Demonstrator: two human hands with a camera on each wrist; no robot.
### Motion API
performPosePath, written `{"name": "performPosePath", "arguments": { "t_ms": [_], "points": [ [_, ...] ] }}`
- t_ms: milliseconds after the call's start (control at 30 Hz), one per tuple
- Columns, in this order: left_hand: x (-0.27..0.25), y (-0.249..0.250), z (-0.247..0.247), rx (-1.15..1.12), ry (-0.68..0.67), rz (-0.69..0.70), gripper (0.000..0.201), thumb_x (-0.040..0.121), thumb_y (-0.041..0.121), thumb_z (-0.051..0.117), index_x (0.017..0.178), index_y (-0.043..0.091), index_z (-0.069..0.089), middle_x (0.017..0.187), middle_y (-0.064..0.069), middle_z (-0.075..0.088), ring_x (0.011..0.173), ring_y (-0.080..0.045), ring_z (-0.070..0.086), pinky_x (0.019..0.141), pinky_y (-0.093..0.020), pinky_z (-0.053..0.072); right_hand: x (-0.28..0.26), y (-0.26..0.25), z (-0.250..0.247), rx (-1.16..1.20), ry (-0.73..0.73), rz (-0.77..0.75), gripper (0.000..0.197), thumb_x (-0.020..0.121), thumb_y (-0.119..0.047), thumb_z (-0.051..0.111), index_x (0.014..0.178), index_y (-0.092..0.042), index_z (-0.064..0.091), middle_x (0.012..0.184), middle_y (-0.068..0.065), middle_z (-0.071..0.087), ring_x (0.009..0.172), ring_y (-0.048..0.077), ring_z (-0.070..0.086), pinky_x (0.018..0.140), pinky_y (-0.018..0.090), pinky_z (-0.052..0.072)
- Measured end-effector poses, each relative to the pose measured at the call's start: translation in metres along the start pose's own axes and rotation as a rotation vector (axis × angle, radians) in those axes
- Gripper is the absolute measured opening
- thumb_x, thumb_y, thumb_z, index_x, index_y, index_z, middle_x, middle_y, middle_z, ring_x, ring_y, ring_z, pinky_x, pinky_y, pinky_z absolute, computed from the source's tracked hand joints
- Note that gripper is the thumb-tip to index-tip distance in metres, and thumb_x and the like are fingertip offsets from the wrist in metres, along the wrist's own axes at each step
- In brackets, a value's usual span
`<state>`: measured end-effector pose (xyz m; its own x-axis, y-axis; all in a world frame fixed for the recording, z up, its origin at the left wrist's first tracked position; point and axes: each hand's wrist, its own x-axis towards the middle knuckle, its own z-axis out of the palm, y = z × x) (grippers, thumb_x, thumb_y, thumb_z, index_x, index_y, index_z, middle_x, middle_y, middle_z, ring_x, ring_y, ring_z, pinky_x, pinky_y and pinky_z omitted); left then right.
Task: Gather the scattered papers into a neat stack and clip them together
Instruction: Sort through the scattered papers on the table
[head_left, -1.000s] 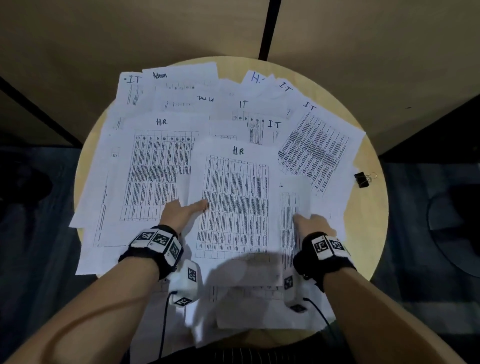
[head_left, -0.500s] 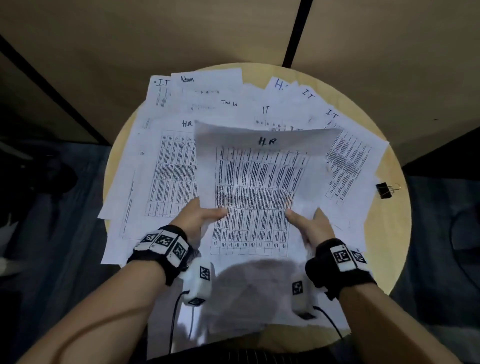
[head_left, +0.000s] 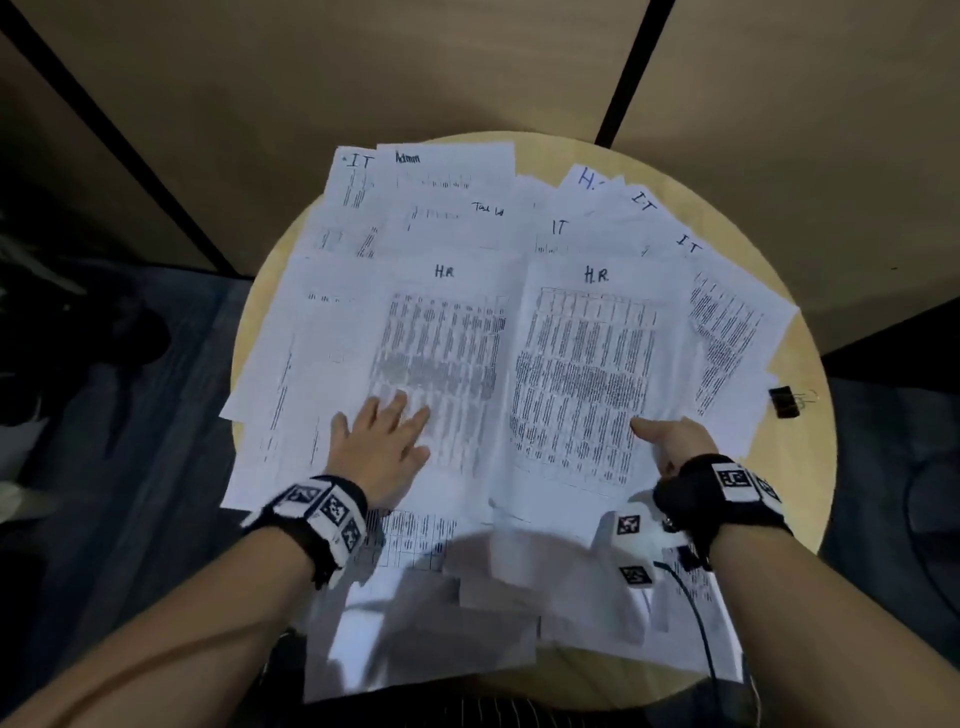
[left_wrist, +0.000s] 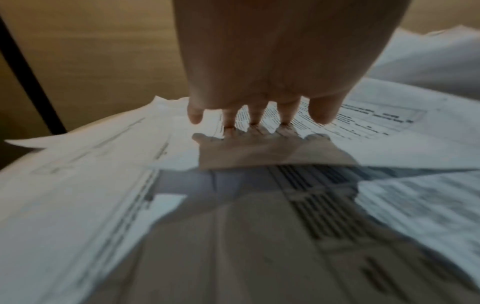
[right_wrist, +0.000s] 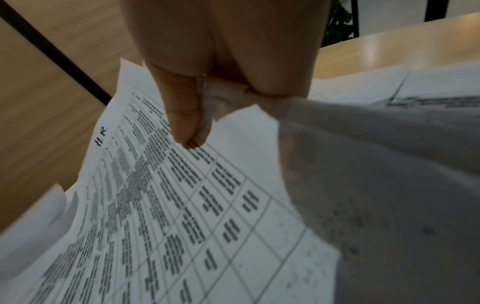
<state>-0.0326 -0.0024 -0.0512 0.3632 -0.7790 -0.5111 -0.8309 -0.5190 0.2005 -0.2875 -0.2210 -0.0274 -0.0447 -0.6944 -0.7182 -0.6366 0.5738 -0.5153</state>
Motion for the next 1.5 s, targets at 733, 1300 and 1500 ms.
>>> {"name": "performPosePath", "arguments": {
  "t_ms": [733,1300,1500],
  "points": [
    [0.030,0.002,-0.046,-0.994,0.310,-0.488,0.017,0.080,0.015,0.065,0.074,0.013,0.049,0.069,-0.004,0.049,0.066,-0.024,0.050,0.052,-0.024,0.040,-0.026,-0.018,0.059,-0.169,-0.067,-0.097,0.020,0.081,-0.011,0.069,0.086,-0.010,0.049,0.070,0.010,0.051,0.059,0.023,0.049,0.053,0.028,0.042],
    [0.004,0.008,-0.080,-1.139,0.029,-0.392,0.057,0.091,0.003,0.053,0.141,-0.005,0.027,0.146,-0.017,0.038,0.136,-0.032,0.033,0.109,-0.036,0.027,-0.020,-0.009,0.034,-0.253,-0.120,-0.072,0.059,0.082,-0.024,0.072,0.128,-0.003,0.043,0.081,0.010,0.059,0.068,0.025,0.059,0.057,0.026,0.048],
    [0.010,-0.018,-0.091,-1.320,0.304,-0.491,0.037,0.087,-0.002,0.051,0.124,0.001,0.049,0.123,-0.019,0.057,0.107,-0.035,0.056,0.096,-0.044,0.042,-0.007,-0.010,0.014,-0.272,0.189,-0.049,0.023,0.091,-0.001,0.052,0.112,0.009,0.054,0.069,0.014,0.052,0.061,0.028,0.051,0.062,0.032,0.042]
  ]
}}
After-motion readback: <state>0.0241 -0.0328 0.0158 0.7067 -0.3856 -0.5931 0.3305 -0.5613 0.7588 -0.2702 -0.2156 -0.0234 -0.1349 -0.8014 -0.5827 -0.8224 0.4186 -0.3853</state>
